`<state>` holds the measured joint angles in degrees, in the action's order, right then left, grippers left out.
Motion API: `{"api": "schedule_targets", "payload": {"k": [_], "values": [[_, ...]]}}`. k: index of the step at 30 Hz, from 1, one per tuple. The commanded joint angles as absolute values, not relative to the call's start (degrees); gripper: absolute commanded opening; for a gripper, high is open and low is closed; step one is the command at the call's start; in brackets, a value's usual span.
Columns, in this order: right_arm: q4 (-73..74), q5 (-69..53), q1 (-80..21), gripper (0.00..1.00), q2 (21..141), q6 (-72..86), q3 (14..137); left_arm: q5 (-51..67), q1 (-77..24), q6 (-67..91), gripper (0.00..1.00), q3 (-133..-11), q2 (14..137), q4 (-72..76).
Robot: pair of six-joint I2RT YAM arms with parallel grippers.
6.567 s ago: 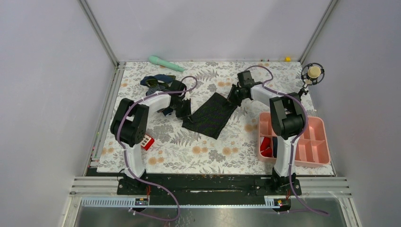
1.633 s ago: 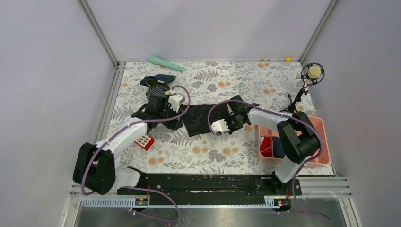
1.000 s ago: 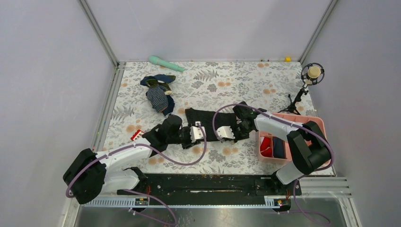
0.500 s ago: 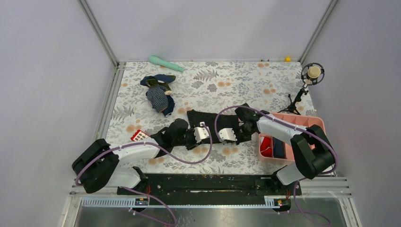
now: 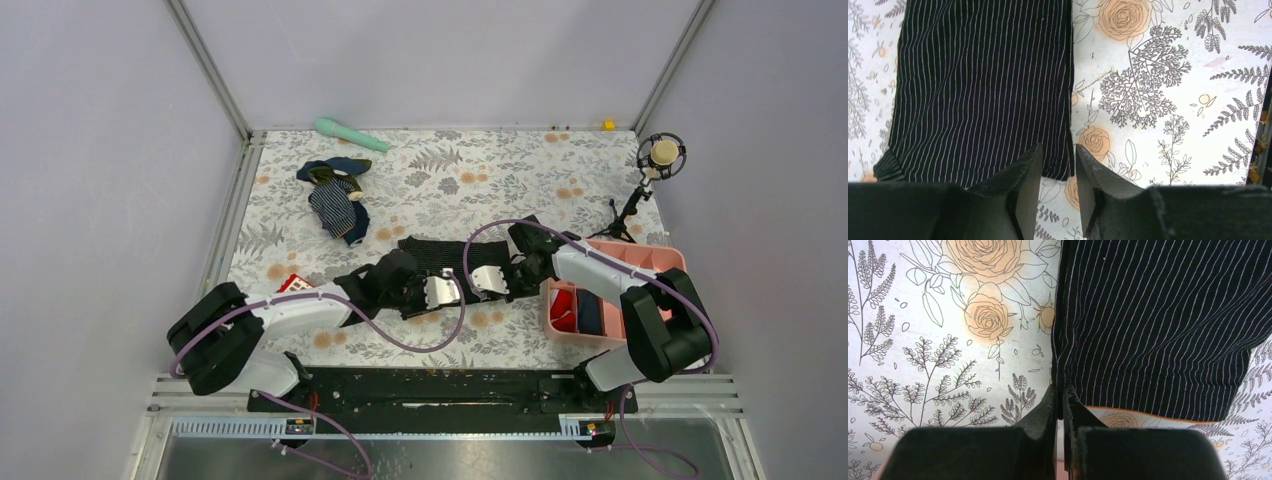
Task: Roll the underwear
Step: Fold the underwear at the center of the board.
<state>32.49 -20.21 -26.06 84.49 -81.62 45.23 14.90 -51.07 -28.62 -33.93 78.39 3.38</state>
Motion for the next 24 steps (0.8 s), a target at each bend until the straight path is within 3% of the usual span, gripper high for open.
{"api": "schedule_targets", "payload": {"k": [1,7,15,24], "values": [[33.47,-21.37,-25.67,0.00,83.48,-81.43,45.26,17.73,-52.32,-32.18,0.30,-38.50,81.47,0.09],[33.52,-21.57,-25.71,0.00,83.11,-81.36,45.10,14.12,-53.42,-30.69,0.24,-39.00,83.30,0.55],[33.56,-21.69,-25.58,0.00,83.59,-81.25,45.32,8.13,-53.90,-30.51,0.28,-45.93,83.57,-12.22],[33.49,-21.99,-25.60,0.00,84.70,-80.26,47.05,9.23,-54.21,-36.77,0.30,-49.07,87.92,-15.85]]}}
